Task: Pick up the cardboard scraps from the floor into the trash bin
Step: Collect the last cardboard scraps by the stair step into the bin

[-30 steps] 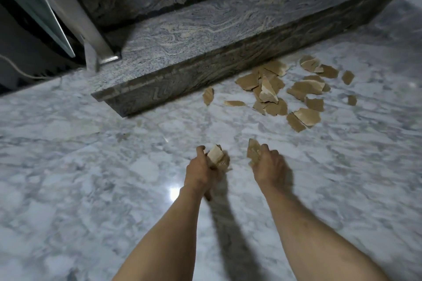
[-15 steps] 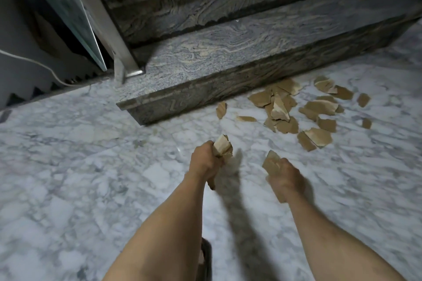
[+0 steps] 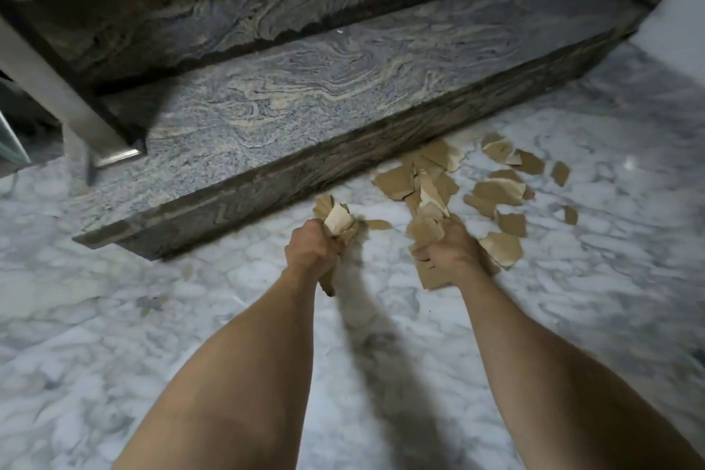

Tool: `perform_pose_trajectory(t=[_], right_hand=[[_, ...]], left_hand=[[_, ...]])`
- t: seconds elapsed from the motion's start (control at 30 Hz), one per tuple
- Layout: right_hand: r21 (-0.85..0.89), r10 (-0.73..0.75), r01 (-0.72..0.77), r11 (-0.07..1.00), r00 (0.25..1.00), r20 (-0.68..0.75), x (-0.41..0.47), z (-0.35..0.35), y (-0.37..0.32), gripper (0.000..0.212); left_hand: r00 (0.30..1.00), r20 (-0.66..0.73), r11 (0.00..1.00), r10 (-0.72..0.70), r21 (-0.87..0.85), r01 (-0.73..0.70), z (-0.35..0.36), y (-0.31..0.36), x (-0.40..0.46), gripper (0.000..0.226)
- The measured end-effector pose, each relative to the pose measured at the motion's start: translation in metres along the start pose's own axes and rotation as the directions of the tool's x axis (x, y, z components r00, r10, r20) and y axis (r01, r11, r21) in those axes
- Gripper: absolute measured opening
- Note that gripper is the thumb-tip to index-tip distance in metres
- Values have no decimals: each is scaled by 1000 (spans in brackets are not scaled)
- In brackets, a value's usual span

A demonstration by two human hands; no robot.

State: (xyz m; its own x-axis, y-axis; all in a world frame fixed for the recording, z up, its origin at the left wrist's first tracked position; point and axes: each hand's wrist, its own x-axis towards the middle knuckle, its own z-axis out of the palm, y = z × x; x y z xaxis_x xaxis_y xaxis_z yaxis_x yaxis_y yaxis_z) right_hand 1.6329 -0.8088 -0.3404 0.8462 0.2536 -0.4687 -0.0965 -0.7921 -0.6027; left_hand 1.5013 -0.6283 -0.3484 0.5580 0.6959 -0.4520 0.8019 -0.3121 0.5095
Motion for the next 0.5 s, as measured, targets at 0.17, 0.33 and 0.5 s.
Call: perform_pose_trajectory(t=[0.17,0.33,0.5], right_hand=[[84,65,-57,995,993,-98,26,-7,1,73],[96,64,-58,994,996,-56,59,-19,-6,89],[-161,84,-93,983,995,-59,64,5,0,65]], left_hand=[[999,-34,982,36,188,-29,14,16,26,58],[991,6,951,133,282,-129,29,25,55,67],[986,36,958,160,233,-164,30,26,69,46]])
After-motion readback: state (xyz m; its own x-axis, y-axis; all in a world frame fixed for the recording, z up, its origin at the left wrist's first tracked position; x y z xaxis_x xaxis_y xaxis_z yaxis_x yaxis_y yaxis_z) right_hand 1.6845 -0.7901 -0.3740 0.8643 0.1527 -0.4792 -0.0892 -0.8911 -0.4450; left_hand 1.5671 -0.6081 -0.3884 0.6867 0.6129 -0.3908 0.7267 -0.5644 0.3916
